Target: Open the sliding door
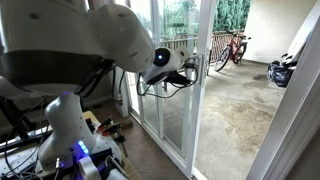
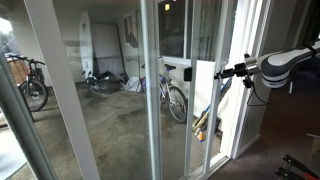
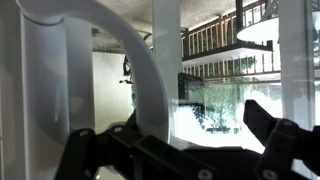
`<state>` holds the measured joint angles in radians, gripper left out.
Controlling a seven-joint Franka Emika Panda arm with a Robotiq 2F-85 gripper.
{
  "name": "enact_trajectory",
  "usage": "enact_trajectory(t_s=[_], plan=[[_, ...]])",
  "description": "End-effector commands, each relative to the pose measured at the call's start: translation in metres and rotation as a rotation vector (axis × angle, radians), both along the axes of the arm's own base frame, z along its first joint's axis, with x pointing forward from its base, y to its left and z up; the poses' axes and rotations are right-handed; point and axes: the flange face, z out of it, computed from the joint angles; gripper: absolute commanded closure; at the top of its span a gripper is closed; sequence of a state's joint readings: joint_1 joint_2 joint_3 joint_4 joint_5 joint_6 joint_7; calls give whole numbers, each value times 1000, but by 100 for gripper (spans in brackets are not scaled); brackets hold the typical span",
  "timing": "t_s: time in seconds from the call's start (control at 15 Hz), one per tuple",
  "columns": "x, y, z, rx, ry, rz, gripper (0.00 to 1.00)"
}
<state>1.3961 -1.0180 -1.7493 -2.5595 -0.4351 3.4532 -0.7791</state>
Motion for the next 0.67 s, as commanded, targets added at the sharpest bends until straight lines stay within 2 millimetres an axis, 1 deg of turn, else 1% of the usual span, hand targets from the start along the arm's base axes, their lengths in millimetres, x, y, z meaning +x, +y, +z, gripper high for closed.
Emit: enact_trajectory(t_s=[0.0, 0.2, 0.6], plan=[[1, 1, -3, -5, 7, 4, 0], [4, 9, -7, -15, 20, 18, 0], [3, 20, -9, -12, 26, 43, 0]])
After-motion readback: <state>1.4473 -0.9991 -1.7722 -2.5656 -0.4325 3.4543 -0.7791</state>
